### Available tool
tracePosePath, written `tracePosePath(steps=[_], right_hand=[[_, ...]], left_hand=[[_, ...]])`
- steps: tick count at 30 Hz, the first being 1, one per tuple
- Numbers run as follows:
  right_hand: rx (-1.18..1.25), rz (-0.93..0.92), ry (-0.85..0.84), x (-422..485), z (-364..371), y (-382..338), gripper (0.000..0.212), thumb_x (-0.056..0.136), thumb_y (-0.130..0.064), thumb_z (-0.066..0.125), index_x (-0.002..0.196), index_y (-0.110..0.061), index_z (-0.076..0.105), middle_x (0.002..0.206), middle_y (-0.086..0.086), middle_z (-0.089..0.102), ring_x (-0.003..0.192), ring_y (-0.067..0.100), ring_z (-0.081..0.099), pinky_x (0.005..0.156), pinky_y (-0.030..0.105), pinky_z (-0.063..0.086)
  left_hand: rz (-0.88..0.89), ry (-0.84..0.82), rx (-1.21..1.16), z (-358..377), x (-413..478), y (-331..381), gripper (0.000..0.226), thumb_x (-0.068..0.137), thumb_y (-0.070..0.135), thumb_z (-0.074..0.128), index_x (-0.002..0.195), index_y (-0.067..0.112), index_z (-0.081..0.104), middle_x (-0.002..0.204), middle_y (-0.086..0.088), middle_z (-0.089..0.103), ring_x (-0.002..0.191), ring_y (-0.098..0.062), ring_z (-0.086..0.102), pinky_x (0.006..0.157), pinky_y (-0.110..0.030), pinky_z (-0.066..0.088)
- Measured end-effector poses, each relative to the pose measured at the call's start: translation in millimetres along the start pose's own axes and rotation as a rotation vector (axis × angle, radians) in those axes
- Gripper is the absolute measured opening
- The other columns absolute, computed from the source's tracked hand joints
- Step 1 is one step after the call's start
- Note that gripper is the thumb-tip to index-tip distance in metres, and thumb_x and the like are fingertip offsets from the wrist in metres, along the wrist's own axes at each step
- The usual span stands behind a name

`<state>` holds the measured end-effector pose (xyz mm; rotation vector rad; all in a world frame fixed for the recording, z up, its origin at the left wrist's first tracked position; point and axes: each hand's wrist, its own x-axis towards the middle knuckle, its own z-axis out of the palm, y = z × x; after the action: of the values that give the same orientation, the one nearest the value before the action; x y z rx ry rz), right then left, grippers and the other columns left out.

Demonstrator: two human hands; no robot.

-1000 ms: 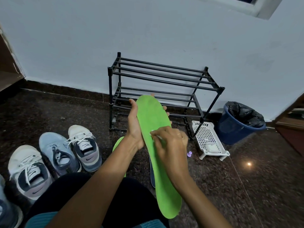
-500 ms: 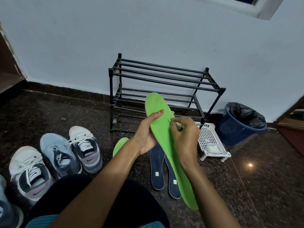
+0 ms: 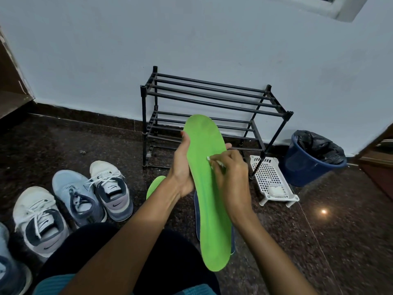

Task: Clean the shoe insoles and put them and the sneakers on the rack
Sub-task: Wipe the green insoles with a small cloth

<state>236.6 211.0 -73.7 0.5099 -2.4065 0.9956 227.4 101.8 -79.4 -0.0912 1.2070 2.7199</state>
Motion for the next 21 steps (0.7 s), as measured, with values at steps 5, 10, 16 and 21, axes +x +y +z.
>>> tracePosePath(steps=[5,10,16,21], right_hand=[[-0.048,0.007,0.057,23,-3,4,0.010,0.083,-0.002,0.062,0.090,-0.002,0.068,0.086,0.009,0.058,0.080,0.025,0.054,0.072,0.044,0.047],[0.006,-0.013,-0.051,-1,6,-8,0.012,0.084,-0.001,0.060,0.092,-0.001,0.068,0.086,0.008,0.059,0.081,0.020,0.054,0.072,0.022,0.039],[0.039,0.029,-0.012,7,0,-3,0.011,0.083,0.001,0.061,0.091,-0.001,0.068,0.087,0.005,0.056,0.081,0.016,0.053,0.073,0.019,0.041],[0.016,0.072,0.068,23,0,1,0.013,0.085,0.000,0.058,0.094,-0.003,0.067,0.091,0.006,0.056,0.085,0.017,0.054,0.076,0.020,0.041]], left_hand=[[0.002,0.028,0.069,0,0,-1,0.070,0.094,0.061,0.015,0.101,0.013,0.065,0.091,-0.007,0.074,0.082,-0.021,0.070,0.075,-0.037,0.054],[-0.008,0.052,0.017,-5,1,-1,0.081,0.091,0.066,0.012,0.112,0.007,0.064,0.112,-0.013,0.068,0.104,-0.026,0.065,0.086,-0.038,0.052],[-0.025,0.062,0.041,-1,2,-4,0.080,0.091,0.065,0.013,0.114,0.007,0.062,0.113,-0.014,0.068,0.102,-0.026,0.066,0.087,-0.038,0.053],[-0.004,0.052,0.060,-1,3,-5,0.071,0.095,0.060,0.012,0.101,0.012,0.064,0.089,-0.007,0.074,0.080,-0.019,0.071,0.068,-0.031,0.058]])
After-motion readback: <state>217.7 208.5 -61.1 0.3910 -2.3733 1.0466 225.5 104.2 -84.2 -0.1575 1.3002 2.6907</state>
